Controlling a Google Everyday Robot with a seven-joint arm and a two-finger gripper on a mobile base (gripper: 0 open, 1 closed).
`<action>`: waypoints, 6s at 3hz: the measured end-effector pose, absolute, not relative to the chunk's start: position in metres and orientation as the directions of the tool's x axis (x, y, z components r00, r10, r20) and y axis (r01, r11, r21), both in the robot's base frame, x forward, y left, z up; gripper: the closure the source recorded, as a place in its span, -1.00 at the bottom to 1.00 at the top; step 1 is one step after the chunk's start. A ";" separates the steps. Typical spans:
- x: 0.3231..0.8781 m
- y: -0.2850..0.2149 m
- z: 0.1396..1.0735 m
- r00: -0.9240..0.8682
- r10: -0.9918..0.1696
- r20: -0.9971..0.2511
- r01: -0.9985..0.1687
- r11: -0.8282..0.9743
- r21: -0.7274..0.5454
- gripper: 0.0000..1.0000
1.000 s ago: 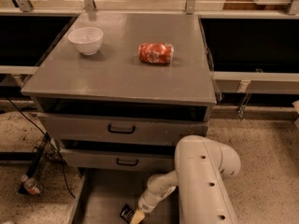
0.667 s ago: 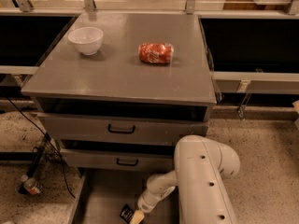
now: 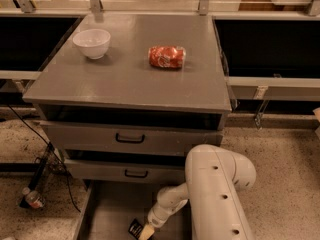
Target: Pick rxbar chocolate from bottom drawer and place on counter
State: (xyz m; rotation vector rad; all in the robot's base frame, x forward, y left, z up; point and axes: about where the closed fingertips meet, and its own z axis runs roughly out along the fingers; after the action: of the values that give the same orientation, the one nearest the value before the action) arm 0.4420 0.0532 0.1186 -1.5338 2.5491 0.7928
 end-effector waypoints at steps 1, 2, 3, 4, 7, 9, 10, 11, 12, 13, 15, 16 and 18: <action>0.442 0.053 0.116 -0.511 -0.806 -0.300 -0.836 0.383 0.394 0.13; 0.442 0.053 0.116 -0.511 -0.806 -0.300 -0.836 0.383 0.394 0.24; 0.441 0.053 0.116 -0.511 -0.806 -0.300 -0.835 0.383 0.394 -0.07; 0.441 0.053 0.116 -0.511 -0.806 -0.300 -0.835 0.383 0.394 -0.52; 0.441 0.053 0.116 -0.511 -0.806 -0.300 -0.835 0.383 0.394 -0.60; 0.441 0.053 0.116 -0.511 -0.806 -0.300 -0.835 0.383 0.394 -0.48; 0.441 0.053 0.116 -0.511 -0.806 -0.300 -0.835 0.383 0.394 -0.70; 0.440 0.054 0.115 -0.510 -0.808 -0.296 -0.835 0.382 0.396 -0.68; 0.440 0.054 0.115 -0.509 -0.809 -0.293 -0.835 0.381 0.398 -0.58; 0.440 0.054 0.118 -0.509 -0.809 -0.293 -0.835 0.381 0.398 -0.56; 0.437 0.053 0.117 -0.506 -0.800 -0.322 -0.845 0.384 0.373 -0.64; 0.435 0.052 0.115 -0.512 -0.797 -0.320 -0.841 0.390 0.375 -0.37; 0.430 0.050 0.112 -0.524 -0.791 -0.315 -0.833 0.397 0.386 -0.56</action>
Offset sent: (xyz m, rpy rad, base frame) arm 0.0027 -0.0008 -0.0051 -0.0091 0.0245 0.0001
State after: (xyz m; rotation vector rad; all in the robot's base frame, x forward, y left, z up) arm 0.4296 0.0504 0.1123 -1.4899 2.5570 0.7803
